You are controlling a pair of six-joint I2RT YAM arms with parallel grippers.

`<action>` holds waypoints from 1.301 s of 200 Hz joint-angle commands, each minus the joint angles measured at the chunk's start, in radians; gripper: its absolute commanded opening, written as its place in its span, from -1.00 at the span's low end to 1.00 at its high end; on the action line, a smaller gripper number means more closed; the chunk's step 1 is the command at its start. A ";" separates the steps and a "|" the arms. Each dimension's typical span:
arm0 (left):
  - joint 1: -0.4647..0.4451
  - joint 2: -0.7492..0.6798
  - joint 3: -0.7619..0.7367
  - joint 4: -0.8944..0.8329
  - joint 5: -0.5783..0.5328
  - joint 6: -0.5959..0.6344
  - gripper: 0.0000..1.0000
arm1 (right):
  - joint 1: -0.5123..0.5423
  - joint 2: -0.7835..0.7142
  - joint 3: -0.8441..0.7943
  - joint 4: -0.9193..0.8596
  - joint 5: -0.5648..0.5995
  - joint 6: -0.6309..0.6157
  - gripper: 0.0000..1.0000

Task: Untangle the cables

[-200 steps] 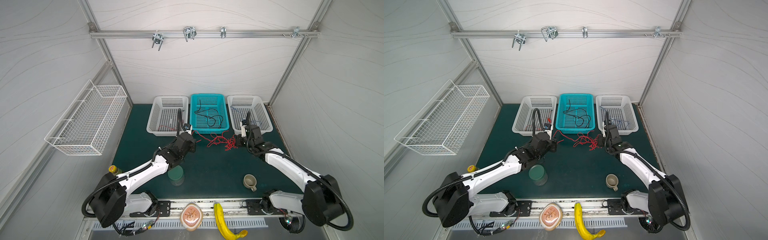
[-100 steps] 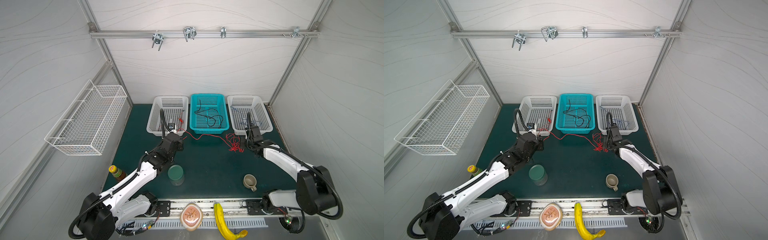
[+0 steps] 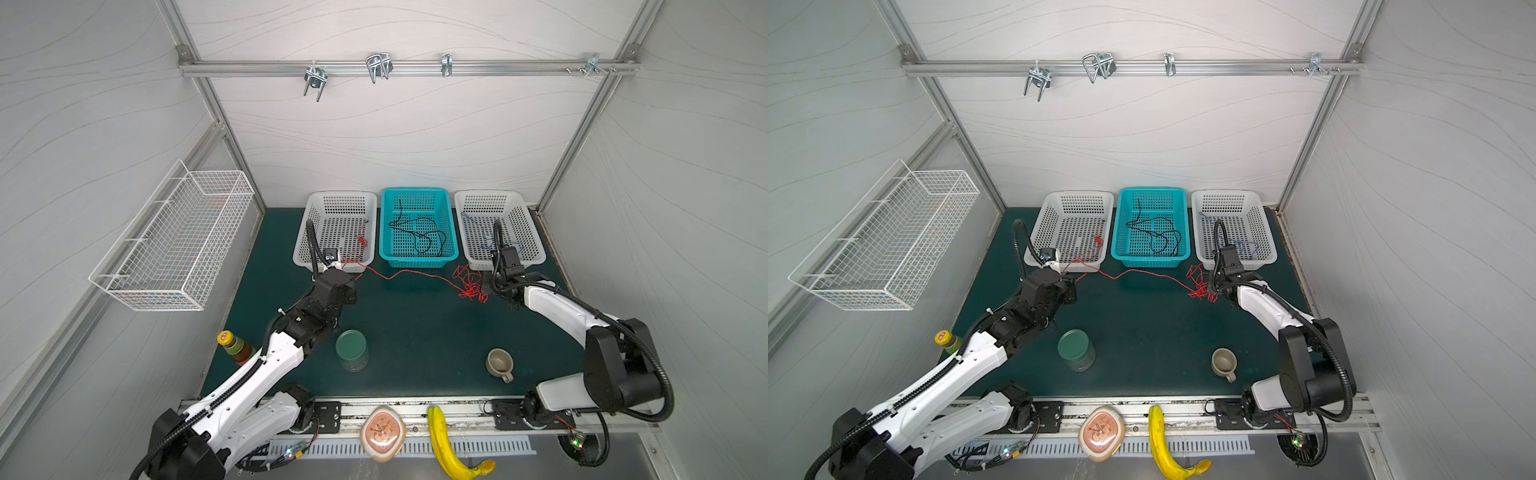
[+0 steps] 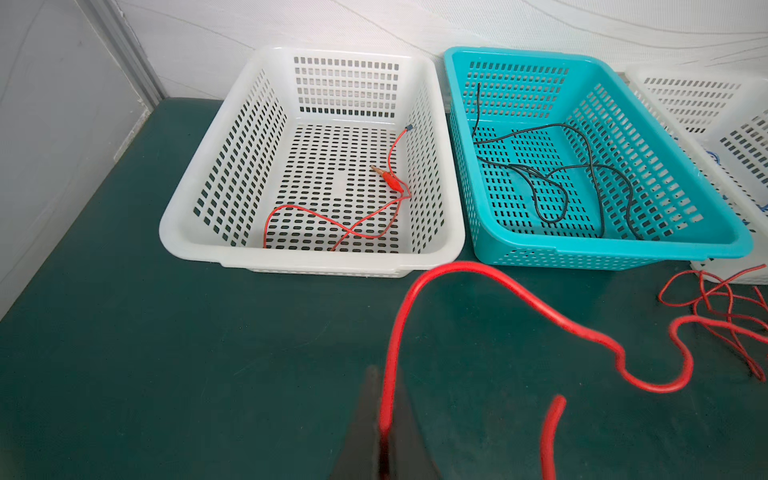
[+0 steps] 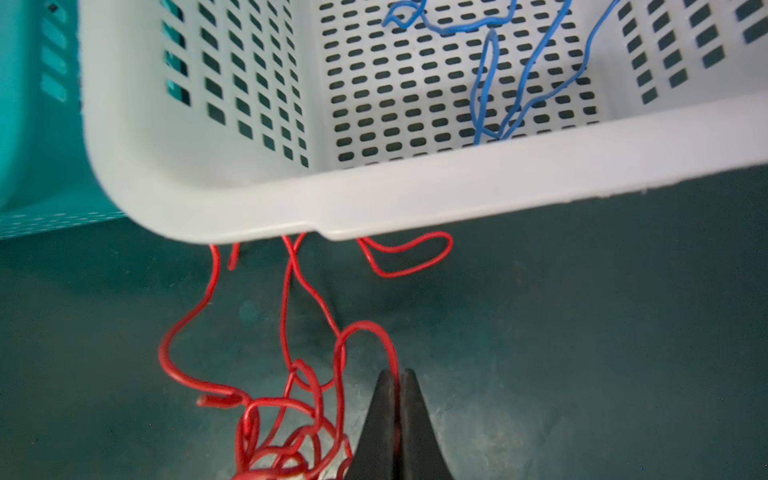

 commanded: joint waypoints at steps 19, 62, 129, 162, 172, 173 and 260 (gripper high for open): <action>0.014 0.001 0.015 0.072 0.091 0.007 -1.00 | 0.024 -0.079 -0.015 0.077 -0.127 -0.043 -1.00; 0.013 0.074 0.027 0.090 0.249 0.025 -0.96 | 0.103 -0.182 -0.005 0.097 -0.055 -0.116 -1.00; 0.013 0.138 0.027 0.161 0.420 0.046 -0.01 | 0.117 -0.327 -0.007 0.104 0.077 -0.078 -1.00; 0.013 0.134 0.021 0.210 0.477 0.055 0.10 | 0.118 -0.372 -0.044 0.187 -0.055 -0.134 -1.00; 0.010 0.137 0.020 0.231 0.501 0.055 0.12 | 0.118 -0.374 -0.049 0.203 -0.097 -0.145 -1.00; 0.010 0.137 0.020 0.234 0.504 0.056 0.12 | 0.118 -0.375 -0.048 0.205 -0.099 -0.146 -1.00; -0.144 0.298 0.096 0.386 0.486 0.248 0.20 | 0.137 -0.339 -0.007 0.345 -0.385 -0.173 -1.00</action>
